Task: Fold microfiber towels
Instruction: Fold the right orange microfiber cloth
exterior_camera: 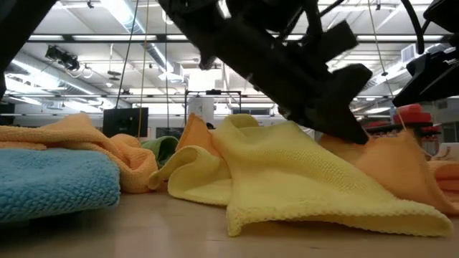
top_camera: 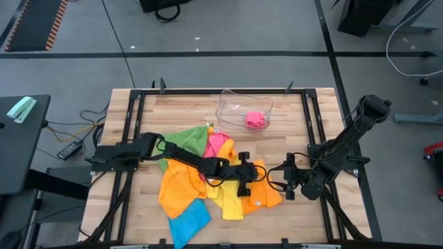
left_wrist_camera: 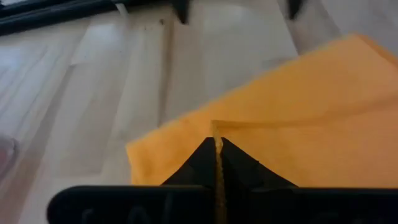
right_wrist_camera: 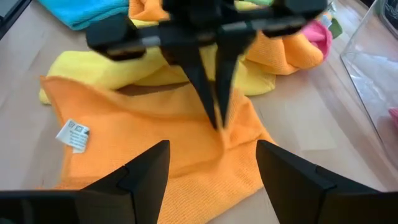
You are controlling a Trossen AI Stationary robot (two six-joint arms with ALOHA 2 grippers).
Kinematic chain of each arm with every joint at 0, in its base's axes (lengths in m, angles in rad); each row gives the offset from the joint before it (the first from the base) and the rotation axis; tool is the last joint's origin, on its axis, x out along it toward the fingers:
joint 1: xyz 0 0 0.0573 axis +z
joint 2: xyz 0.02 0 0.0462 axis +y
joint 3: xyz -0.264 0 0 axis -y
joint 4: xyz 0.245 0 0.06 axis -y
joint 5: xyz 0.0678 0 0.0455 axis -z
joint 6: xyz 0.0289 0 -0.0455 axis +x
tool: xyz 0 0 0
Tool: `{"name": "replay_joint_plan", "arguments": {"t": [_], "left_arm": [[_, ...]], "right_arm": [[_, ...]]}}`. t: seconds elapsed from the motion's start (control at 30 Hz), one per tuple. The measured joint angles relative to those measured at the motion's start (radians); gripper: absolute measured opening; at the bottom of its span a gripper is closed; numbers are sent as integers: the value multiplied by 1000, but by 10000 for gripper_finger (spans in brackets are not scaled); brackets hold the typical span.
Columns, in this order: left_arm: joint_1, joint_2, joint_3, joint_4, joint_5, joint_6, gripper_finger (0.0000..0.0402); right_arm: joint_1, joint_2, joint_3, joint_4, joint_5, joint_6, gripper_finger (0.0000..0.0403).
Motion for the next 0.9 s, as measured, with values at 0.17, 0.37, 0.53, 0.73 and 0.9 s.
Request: {"name": "replay_joint_plan", "arguments": {"t": [0.17,0.37,0.53,0.73,0.9], "left_arm": [[-45,-69,0,-229,7,26,41],[-92,-119,-1,-420,32,37,29],[-109,-145,-1,-493,30,34,16],[-113,-191,0,-522,32,12,28],[-112,-225,0,-533,48,-50,33]], "right_arm": [[0,0,0,3,-19,23,248],[0,0,0,11,-23,31,248],[0,0,0,23,-23,28,248],[5,0,0,29,-34,35,248],[4,5,1,76,-35,26,248]]}}
